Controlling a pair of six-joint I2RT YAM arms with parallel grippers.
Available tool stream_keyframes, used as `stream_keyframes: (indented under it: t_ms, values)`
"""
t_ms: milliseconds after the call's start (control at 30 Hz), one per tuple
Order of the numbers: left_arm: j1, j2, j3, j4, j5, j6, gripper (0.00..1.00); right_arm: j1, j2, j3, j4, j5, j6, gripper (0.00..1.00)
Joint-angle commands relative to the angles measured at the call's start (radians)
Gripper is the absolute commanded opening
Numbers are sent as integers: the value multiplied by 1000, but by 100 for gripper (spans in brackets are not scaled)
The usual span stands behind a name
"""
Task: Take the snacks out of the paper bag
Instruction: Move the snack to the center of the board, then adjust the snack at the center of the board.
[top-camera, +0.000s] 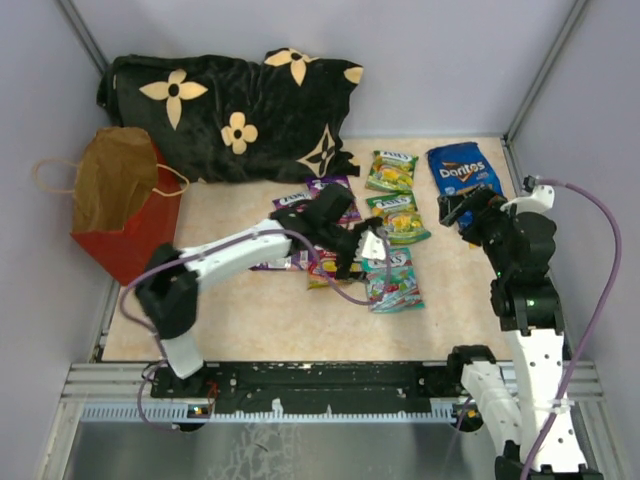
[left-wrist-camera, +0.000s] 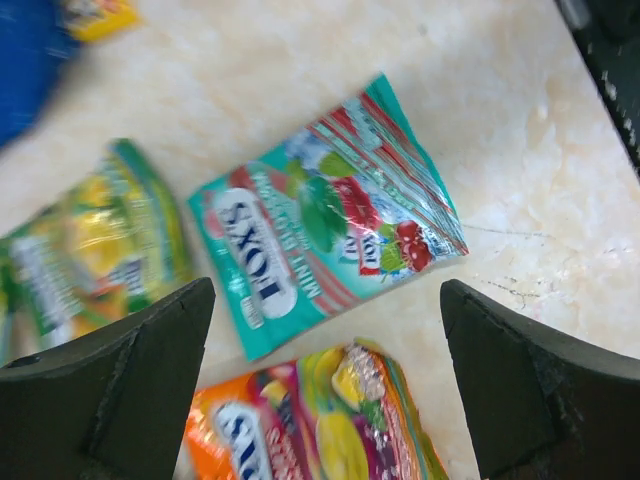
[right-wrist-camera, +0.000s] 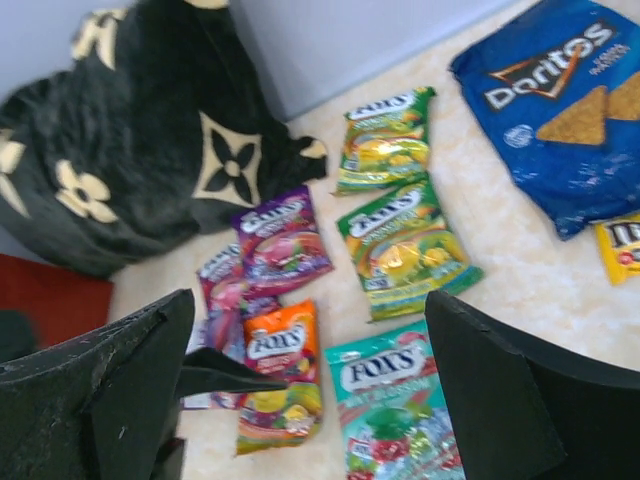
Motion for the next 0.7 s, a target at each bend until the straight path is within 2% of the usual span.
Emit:
stream_keyframes:
  t_ms: [0,67,133,167,300,400,533,667]
  values:
    - [67,-279,-213,381,-12,-273,100,-21,-6,-59,234,-120,140,99]
    - [120,-357,-294,466,-50,-403,100,-21,47,-100,315,-249,168,99]
    - [175,-409,-345,514,-128,-575,100,-14,133,-142,396,-445,205,96]
    - [208,-423,-368,521,-154,-656,100,18,192,-155,410,-473,203,94]
    - [328,-410,-450,523,-197,-968,96,197,301,-202,406,-376,115,91]
    - [364,-372,-513,524,-205,-1141,87,266,396,-251,459,-385,121,81]
    - [361,-368,-675,652,-123,-1309,75,346,494,-303,487,-364,116,67]
    - [357,-395,-791,718,-172,-1379,67,376,560,-351,562,-360,129,57]
